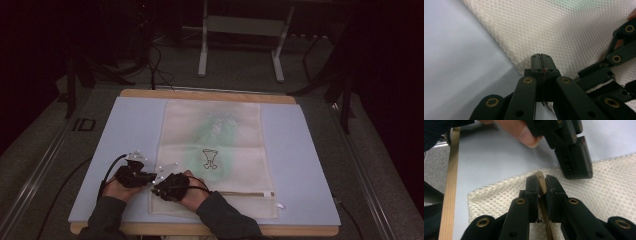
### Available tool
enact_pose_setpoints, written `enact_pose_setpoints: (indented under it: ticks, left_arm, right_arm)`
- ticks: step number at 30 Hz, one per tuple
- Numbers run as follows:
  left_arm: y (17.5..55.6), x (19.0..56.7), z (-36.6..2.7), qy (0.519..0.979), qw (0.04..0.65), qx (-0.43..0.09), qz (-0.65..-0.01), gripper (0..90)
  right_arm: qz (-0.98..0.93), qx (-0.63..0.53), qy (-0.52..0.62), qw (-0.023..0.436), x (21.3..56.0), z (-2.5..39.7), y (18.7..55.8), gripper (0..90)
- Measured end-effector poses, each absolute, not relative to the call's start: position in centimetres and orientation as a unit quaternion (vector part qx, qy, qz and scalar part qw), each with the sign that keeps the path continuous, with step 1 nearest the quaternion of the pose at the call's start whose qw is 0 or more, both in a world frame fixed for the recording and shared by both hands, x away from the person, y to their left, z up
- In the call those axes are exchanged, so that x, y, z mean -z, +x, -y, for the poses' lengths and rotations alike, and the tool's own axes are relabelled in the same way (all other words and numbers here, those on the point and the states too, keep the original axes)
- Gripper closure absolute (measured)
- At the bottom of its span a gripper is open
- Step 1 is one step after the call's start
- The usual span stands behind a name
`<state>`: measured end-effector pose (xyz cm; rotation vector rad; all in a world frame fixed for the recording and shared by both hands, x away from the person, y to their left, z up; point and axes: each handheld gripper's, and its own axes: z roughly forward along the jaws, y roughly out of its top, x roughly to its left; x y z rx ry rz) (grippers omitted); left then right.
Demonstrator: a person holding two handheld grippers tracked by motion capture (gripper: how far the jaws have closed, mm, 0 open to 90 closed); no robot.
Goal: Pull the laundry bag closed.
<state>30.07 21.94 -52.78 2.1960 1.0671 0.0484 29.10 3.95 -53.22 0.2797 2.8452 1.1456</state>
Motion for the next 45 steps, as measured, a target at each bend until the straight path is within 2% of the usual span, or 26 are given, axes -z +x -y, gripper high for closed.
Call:
enact_pose_setpoints:
  ticks: [14,35,45]
  left_arm:
    - [29.4,52.5,-21.7,0.840,0.326,-0.019,-0.433,90.0]
    - [29.6,52.6,-22.0,0.847,0.327,-0.007,-0.418,90.0]
    - [29.6,52.7,-22.2,0.846,0.335,-0.003,-0.415,90.0]
  right_arm:
    - [-0.917,-0.384,0.103,0.038,53.5,-3.7,28.8,81.6]
    - [-0.928,-0.361,0.090,0.036,53.0,-2.5,29.0,82.1]
    - [-0.932,-0.350,0.082,0.050,52.7,-2.0,28.6,82.1]
